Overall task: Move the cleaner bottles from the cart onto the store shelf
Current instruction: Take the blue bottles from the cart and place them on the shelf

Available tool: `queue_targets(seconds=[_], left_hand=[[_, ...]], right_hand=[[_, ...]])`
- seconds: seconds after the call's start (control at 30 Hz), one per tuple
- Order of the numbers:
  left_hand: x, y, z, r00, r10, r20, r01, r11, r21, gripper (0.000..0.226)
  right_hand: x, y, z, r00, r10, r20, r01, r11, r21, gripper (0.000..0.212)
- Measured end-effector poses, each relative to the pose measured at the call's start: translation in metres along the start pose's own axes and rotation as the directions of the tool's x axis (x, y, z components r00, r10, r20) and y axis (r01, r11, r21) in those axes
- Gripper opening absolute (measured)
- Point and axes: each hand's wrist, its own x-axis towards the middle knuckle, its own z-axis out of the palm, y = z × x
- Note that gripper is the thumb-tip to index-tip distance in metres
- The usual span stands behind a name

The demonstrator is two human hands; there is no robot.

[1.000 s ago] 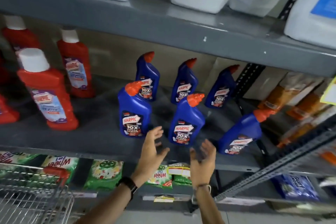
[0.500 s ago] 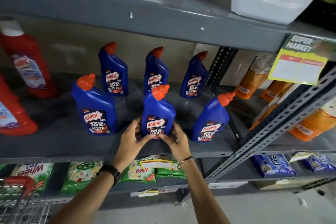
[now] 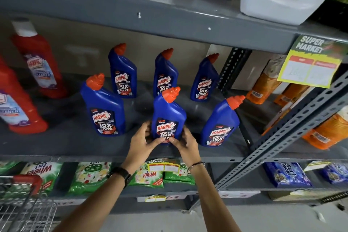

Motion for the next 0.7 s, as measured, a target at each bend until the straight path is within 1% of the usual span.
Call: queue_targets(seconds=[0.17,0.23,0.27,0.3,0.33,0.37,0.4,0.43,0.47,0.53,0.6,0.63,0.67,0.7], left_hand=[[0.002,0.002,0.002,1.0,-0.012,0.02,0.012,1.0,0.01,0.057],[-0.001,0.007,0.003,1.0,-0.008,0.02,0.008,1.0,-0.007,0.061],[-0.006,0.009,0.003,1.0,-0.012,0.014,0.013,0.999,-0.047,0.066],[-0.012,0.009,0.003,1.0,-0.025,-0.002,0.024,0.995,-0.099,0.07],[-0.02,0.009,0.0,0.999,-0.033,-0.032,0.028,0.989,-0.143,0.072],[-0.028,0.009,-0.005,0.997,-0.03,-0.077,0.016,0.985,-0.173,0.071],[-0.036,0.008,-0.012,0.99,-0.014,-0.139,-0.012,0.982,-0.186,0.067],[-0.043,0.008,-0.021,0.977,0.007,-0.215,-0.049,0.981,-0.188,0.063],[-0.049,0.007,-0.032,0.952,0.025,-0.305,-0.084,0.98,-0.179,0.059],[-0.052,0.006,-0.058,0.869,0.043,-0.492,-0.139,0.977,-0.16,0.054],[-0.046,0.002,-0.086,0.797,0.022,-0.604,-0.142,0.978,-0.152,0.056],[-0.042,0.0,-0.099,0.788,0.008,-0.615,-0.123,0.982,-0.146,0.059],[-0.037,-0.003,-0.111,0.803,-0.007,-0.596,-0.092,0.987,-0.135,0.063],[-0.031,-0.006,-0.12,0.835,-0.025,-0.549,-0.05,0.991,-0.121,0.068]], right_hand=[[-0.003,-0.001,0.0,0.999,0.029,-0.022,-0.029,1.0,0.012,0.055],[-0.008,-0.005,0.001,0.999,0.028,-0.038,-0.026,0.998,0.06,0.056],[-0.013,-0.006,0.002,0.997,0.019,-0.077,-0.012,0.995,0.095,0.058],[-0.02,-0.006,0.005,0.988,0.012,-0.157,0.006,0.993,0.115,0.06],[-0.031,-0.005,0.01,0.962,0.003,-0.274,0.027,0.994,0.105,0.058],[-0.044,-0.003,0.018,0.918,-0.016,-0.397,0.047,0.997,0.067,0.053],[-0.058,-0.002,0.027,0.872,-0.053,-0.486,0.061,0.998,0.0,0.047],[-0.071,-0.002,0.038,0.852,-0.095,-0.515,0.07,0.995,-0.068,0.044],[-0.08,-0.002,0.051,0.864,-0.133,-0.485,0.086,0.989,-0.118,0.043],[-0.084,-0.006,0.078,0.93,-0.16,-0.331,0.124,0.984,-0.127,0.043],[-0.07,-0.02,0.102,0.983,-0.106,-0.15,0.096,0.993,-0.07,0.041],[-0.059,-0.028,0.113,0.996,-0.068,-0.065,0.065,0.997,-0.041,0.04],[-0.046,-0.036,0.123,0.999,-0.045,-0.004,0.045,0.998,-0.032,0.045],[-0.033,-0.042,0.132,0.999,-0.037,0.039,0.038,0.999,-0.033,0.052]])
